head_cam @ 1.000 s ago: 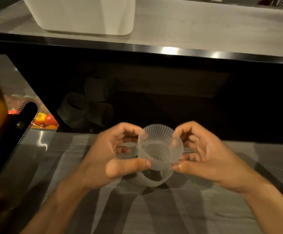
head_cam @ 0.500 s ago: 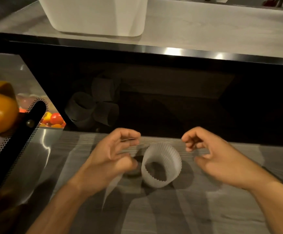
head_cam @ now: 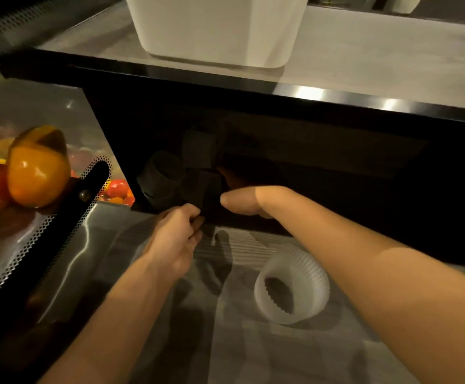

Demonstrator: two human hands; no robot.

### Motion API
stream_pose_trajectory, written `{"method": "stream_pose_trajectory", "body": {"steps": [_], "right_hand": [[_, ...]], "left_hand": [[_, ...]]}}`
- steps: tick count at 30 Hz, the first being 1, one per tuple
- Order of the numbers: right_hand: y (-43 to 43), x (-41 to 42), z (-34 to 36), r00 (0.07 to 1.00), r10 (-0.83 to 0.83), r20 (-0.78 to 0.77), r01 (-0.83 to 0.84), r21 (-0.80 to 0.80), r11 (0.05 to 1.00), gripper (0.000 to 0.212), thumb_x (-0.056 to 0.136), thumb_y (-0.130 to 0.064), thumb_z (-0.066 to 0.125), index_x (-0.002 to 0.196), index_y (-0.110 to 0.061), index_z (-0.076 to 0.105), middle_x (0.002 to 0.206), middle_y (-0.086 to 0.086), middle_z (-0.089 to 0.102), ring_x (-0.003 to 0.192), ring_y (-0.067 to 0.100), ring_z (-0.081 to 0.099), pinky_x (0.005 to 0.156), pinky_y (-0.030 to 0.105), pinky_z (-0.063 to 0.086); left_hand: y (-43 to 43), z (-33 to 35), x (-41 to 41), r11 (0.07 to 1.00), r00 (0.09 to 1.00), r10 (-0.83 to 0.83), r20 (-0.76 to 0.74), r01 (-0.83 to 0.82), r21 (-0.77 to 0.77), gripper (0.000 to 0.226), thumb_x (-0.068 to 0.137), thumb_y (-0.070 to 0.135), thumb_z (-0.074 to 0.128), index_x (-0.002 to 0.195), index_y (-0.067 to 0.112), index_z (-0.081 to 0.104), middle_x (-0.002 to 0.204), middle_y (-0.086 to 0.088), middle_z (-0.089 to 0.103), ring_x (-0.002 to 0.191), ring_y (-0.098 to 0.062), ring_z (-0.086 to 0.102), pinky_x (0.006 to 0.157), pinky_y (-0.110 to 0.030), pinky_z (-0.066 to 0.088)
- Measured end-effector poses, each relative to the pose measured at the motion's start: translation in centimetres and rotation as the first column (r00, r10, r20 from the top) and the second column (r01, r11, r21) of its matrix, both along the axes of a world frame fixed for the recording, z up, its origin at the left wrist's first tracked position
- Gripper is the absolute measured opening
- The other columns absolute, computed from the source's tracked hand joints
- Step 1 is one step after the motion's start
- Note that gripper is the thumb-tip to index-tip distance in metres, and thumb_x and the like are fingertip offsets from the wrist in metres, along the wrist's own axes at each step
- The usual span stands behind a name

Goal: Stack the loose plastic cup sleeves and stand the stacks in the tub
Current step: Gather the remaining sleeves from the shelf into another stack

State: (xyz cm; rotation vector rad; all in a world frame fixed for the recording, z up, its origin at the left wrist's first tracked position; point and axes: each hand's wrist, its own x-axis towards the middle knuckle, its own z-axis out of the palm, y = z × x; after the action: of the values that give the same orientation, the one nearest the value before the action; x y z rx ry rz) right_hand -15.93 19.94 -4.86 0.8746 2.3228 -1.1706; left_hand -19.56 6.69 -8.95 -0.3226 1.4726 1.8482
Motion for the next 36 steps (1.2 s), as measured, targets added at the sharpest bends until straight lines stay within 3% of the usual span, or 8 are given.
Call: {"method": "stream_pose_trajectory", "body": {"steps": [5,9,11,15,19,27,32,36], "right_hand": [[0.6,-0.3,-1.7,0.996,-0.066,-0.056,0.066,-0.007,0.998,0.063,0.099,-0.033,0.054,0.156,-0.027,0.029,0.159,0.01,0.031,0.144,0.034,0.032,0.118,0.049,0.03],[1.3,2.5,-0.8,0.978,-0.05,-0.204,0.063,0.054,0.997,0.034,0.1,-0.025,0.056,0.133,-0.019,0.059,0.13,0.01,0.059,0.121,0.029,0.055,0.103,0.041,0.046],[1.5,4.8,-0.2,0.988,-0.049,-0.148,0.062,0.081,0.995,0.031,0.1,-0.034,0.055,0.118,-0.014,0.068,0.113,0.009,0.067,0.105,0.024,0.061,0.089,0.035,0.049],[2.3,8.7,0.6,0.957,-0.201,-0.21,0.207,0.007,0.978,0.03,0.099,-0.039,0.057,0.099,-0.013,0.073,0.095,0.01,0.075,0.09,0.025,0.071,0.085,0.041,0.057],[2.7,12.4,2.7,0.854,-0.33,-0.403,0.302,-0.133,0.944,0.016,0.099,-0.028,0.061,0.1,-0.016,0.072,0.083,0.003,0.075,0.082,0.014,0.072,0.074,0.028,0.058],[2.1,19.2,7.2,0.785,-0.372,-0.495,0.213,-0.347,0.913,0.016,0.092,-0.011,0.067,0.108,-0.014,0.069,0.087,0.006,0.072,0.073,0.021,0.073,0.062,0.023,0.055],[1.1,20.8,6.5,0.847,-0.322,-0.423,0.164,-0.369,0.915,0.021,0.09,-0.006,0.07,0.109,-0.009,0.063,0.098,0.015,0.069,0.081,0.03,0.075,0.069,0.033,0.057],[0.4,21.2,5.3,0.924,-0.223,-0.311,0.123,-0.311,0.942,0.024,0.089,-0.008,0.072,0.11,-0.012,0.061,0.103,0.009,0.07,0.087,0.026,0.076,0.076,0.034,0.059]], "left_hand": [[-0.3,0.1,0.1,1.0,1.0,0.004,-0.007,-0.004,-0.02,0.03,0.098,0.007,0.053,0.125,0.013,0.064,0.124,-0.007,0.07,0.116,-0.02,0.065,0.106,-0.037,0.047],[-1.3,0.3,0.9,0.996,0.996,-0.048,-0.07,0.042,-0.08,0.013,0.096,0.011,0.059,0.107,0.012,0.066,0.105,-0.009,0.07,0.109,-0.019,0.066,0.099,-0.034,0.052],[-1.6,0.5,1.5,0.993,0.99,-0.105,-0.098,0.099,-0.067,0.011,0.096,0.012,0.061,0.104,0.008,0.068,0.1,-0.01,0.069,0.099,-0.024,0.063,0.092,-0.033,0.053],[-2.0,1.7,2.9,0.967,0.942,-0.254,-0.22,0.248,-0.056,0.022,0.094,0.015,0.066,0.115,0.017,0.071,0.101,-0.011,0.072,0.087,-0.022,0.065,0.08,-0.031,0.054],[-1.6,3.7,4.0,0.913,0.828,-0.393,-0.399,0.404,-0.06,0.027,0.089,0.018,0.071,0.116,0.021,0.07,0.096,-0.008,0.074,0.087,-0.023,0.069,0.082,-0.035,0.055],[-1.6,5.8,5.5,0.756,0.667,-0.53,-0.524,0.651,0.065,0.042,0.074,0.028,0.078,0.11,0.008,0.068,0.088,-0.013,0.07,0.077,-0.022,0.069,0.071,-0.031,0.057],[-2.6,5.0,5.7,0.696,0.572,-0.61,-0.548,0.718,-0.025,0.041,0.072,0.032,0.077,0.107,0.012,0.07,0.101,-0.023,0.068,0.083,-0.027,0.07,0.073,-0.033,0.056],[-3.7,4.8,5.7,0.653,0.496,-0.692,-0.524,0.74,-0.162,0.031,0.07,0.034,0.078,0.098,0.021,0.073,0.092,-0.006,0.07,0.077,-0.019,0.069,0.068,-0.026,0.053]]}}
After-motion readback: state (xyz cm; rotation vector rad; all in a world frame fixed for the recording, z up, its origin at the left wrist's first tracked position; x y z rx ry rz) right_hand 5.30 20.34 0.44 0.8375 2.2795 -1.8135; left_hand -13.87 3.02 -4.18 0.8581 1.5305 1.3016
